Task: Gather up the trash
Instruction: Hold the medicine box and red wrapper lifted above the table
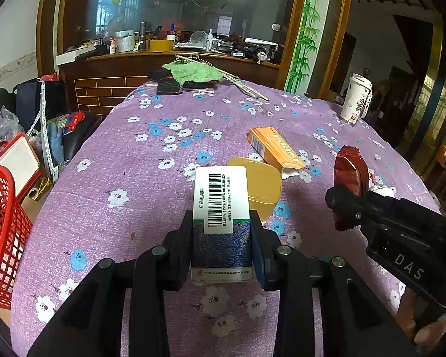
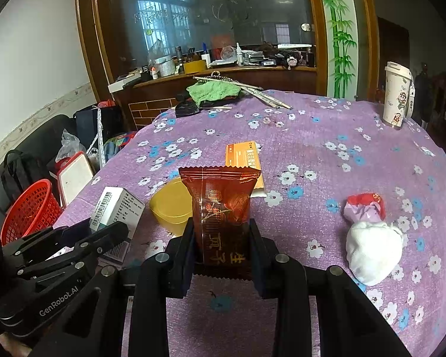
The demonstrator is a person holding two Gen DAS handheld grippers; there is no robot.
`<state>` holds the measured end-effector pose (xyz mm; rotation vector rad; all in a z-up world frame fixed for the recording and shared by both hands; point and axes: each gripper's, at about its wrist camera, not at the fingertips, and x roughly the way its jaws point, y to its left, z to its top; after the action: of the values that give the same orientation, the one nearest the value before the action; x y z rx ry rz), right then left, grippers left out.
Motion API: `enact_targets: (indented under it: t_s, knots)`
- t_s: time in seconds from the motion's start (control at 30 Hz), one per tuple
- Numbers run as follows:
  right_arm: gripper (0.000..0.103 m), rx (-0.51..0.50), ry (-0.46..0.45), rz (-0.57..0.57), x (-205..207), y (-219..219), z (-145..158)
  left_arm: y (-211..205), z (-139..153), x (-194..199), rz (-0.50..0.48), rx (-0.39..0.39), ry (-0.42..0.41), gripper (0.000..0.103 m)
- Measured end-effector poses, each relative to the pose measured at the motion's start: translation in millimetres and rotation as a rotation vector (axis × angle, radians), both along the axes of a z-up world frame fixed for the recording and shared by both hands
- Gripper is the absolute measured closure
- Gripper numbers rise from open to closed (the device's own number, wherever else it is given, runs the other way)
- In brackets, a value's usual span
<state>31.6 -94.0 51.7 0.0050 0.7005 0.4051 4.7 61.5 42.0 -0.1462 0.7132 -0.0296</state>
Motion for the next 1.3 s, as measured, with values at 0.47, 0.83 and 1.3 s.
enact_targets:
  t_s: [0.47, 0.83, 1.3]
  knots:
    - [0.069, 0.004, -0.004, 0.001, -1.0, -0.7, 2.7, -0.3, 0.4, -0.6, 0.002, 0.003, -0.003, 0.07]
    - [0.069, 0.004, -0.006, 0.001, -1.6, -0.8, 3.1, -0.5, 1.7, -1.1, 0.002, 0.006, -0.006, 0.07]
    - [0.069, 0.002, -0.009, -0.004, -2.4, -1.6, 4.6, -0.7, 1.4, -1.3, 0.004, 0.006, -0.005, 0.07]
